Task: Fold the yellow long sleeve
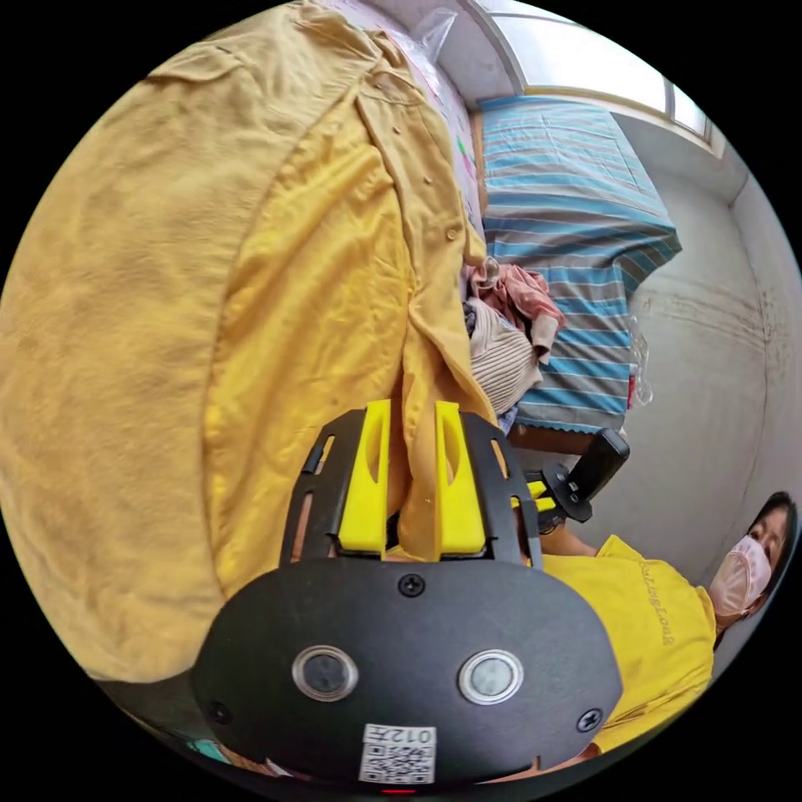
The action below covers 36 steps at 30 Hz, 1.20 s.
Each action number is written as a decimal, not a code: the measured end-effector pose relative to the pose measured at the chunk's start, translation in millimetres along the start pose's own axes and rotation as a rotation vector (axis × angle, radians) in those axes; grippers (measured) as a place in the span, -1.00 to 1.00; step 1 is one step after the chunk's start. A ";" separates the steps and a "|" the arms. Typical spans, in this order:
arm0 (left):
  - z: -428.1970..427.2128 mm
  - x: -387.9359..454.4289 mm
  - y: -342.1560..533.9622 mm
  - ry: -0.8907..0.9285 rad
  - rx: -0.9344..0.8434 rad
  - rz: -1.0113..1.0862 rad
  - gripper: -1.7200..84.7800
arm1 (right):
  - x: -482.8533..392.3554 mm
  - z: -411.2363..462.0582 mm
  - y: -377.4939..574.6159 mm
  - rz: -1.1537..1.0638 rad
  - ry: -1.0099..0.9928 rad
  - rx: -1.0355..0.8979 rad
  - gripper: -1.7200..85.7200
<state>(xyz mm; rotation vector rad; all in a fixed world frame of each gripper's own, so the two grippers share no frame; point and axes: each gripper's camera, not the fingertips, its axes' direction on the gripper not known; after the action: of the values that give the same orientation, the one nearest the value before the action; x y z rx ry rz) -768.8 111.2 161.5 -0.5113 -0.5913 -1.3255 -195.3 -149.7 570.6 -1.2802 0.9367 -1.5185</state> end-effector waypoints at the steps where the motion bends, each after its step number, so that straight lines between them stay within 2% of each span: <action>1: -9.7 -7.6 5.9 -0.021 0.006 -0.018 -0.78 | -5.3 19.1 -9.3 -0.004 0.010 -0.021 -0.92; 5: -20.7 -28.6 23.8 -0.070 0.021 -0.089 -0.77 | -8.6 84.9 -29.0 -0.025 0.032 -0.108 -0.91; 7: -9.1 -36.9 28.4 -0.099 -0.012 -0.116 -0.75 | 3.4 133.1 -30.4 -0.012 0.034 -0.213 -0.91; 10: 16.1 -34.0 27.0 -0.166 -0.084 -0.095 -0.71 | 22.5 167.3 -20.4 0.042 0.001 -0.259 -0.91; 15: 52.9 -25.5 15.4 -0.225 -0.175 -0.049 -0.69 | 22.3 175.4 -5.4 -0.021 -0.054 -0.256 -0.92; 21: 72.3 -10.0 -1.4 -0.289 -0.241 -0.005 -0.82 | 13.1 201.8 8.9 -0.110 -0.042 -0.392 -0.93; 24: 75.3 2.3 -4.4 -0.351 -0.252 0.044 -0.87 | 12.6 176.1 10.0 -0.190 -0.018 -0.436 -0.94; 28: 86.2 30.4 4.9 -0.382 -0.285 0.253 -0.89 | 54.6 106.5 -45.4 -0.178 0.198 -0.240 -0.95; 31: 97.3 31.5 6.9 -0.339 -0.317 0.272 -0.90 | 102.2 78.8 -118.7 -0.060 0.337 -0.052 -0.94; 34: 105.0 29.5 5.7 -0.307 -0.340 0.270 -0.91 | 140.8 88.1 -190.1 0.001 0.553 0.047 -0.94; 36: 107.0 29.8 5.1 -0.304 -0.347 0.278 -0.91 | 158.3 103.8 -228.3 0.013 0.626 0.067 -0.93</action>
<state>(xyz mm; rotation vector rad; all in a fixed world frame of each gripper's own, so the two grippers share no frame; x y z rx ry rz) -771.1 160.0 261.4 -1.0553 -0.5158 -1.0945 -138.5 -232.6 849.6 -0.7469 1.2621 -1.9667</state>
